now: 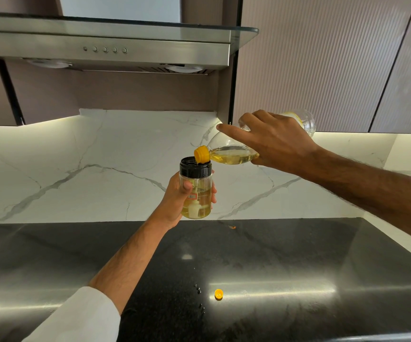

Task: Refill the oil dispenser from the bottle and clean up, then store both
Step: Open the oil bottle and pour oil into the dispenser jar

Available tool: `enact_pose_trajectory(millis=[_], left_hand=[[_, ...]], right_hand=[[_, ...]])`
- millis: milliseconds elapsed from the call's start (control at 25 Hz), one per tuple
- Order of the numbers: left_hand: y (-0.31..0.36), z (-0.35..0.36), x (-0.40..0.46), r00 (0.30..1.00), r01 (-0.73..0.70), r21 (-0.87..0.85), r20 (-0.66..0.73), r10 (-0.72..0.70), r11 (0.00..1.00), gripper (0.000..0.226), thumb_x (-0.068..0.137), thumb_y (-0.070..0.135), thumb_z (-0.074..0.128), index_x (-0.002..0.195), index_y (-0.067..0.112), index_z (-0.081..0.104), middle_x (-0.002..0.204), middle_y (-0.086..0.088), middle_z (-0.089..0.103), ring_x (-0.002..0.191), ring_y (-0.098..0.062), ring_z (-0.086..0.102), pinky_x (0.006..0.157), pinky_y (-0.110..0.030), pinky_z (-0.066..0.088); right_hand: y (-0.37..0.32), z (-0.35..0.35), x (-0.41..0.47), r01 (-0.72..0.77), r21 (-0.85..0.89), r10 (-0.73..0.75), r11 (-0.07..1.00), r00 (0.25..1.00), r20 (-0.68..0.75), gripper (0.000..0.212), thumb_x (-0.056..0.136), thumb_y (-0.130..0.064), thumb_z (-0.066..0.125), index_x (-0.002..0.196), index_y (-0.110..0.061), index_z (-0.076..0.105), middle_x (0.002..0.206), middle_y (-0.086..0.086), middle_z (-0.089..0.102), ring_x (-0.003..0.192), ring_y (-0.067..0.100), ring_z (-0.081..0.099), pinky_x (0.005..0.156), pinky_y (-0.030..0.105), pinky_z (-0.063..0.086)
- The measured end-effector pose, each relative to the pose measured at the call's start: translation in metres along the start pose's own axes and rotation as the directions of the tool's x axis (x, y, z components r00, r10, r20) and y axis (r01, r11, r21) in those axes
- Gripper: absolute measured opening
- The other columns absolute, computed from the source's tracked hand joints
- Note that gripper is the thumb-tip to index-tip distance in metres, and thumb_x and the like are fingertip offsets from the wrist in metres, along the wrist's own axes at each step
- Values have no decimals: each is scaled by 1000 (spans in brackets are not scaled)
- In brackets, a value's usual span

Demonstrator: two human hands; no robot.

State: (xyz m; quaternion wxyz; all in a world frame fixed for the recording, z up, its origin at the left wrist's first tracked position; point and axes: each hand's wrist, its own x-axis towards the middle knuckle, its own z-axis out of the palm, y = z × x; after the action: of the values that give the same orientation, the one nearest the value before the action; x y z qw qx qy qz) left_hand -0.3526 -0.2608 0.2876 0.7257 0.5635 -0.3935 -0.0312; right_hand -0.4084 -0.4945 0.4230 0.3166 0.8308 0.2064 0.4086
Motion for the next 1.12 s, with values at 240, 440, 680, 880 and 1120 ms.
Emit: enact_pose_trajectory(millis=[240,440,680,880,1120], left_hand=[[0,-1,0,1000,-3,2,3,3,1000,102,55,85,74,125,13,58,94,-9,74,78,-26,72,72,-42,60],[1,-1,-1,1000,0,-5,0,0,1000,102,54,85,75,123,12,59,93,-10,73,77,-27,72,72,-43,60],[2,-1,-2,1000,1,-6,5,-1,1000,101,55,85,74,124,13,59,93,-8,74,78,-26,72,72,-41,61],[1,-1,-3,1000,-6,2,7,6,1000,101,56,86,73,125,13,59,93,-8,74,78,-26,72,72,-41,60],[1,0,-2,1000,-9,7,11,9,1000,100,56,86,73,124,13,59,94,-8,74,78,-25,73,72,-41,61]], right_hand=[[-1,0,0,3,4,-3,1000,1000,-5,119,54,-33,101,148,-25,27,118,21,64,96,37,67,69,51,61],[0,1,1,6,20,-6,1000,1000,1,119,56,-31,100,149,-26,25,120,21,62,96,37,66,70,52,60],[-1,1,2,6,18,-6,1000,1000,-10,120,54,-31,101,147,-25,26,118,21,64,95,37,67,69,51,61],[-1,2,0,8,22,-8,1000,1000,-17,120,54,-31,101,148,-25,26,118,22,63,95,38,66,69,51,60],[-1,1,0,7,22,-6,1000,1000,-9,121,53,-31,101,148,-25,26,118,22,64,95,38,67,69,51,61]])
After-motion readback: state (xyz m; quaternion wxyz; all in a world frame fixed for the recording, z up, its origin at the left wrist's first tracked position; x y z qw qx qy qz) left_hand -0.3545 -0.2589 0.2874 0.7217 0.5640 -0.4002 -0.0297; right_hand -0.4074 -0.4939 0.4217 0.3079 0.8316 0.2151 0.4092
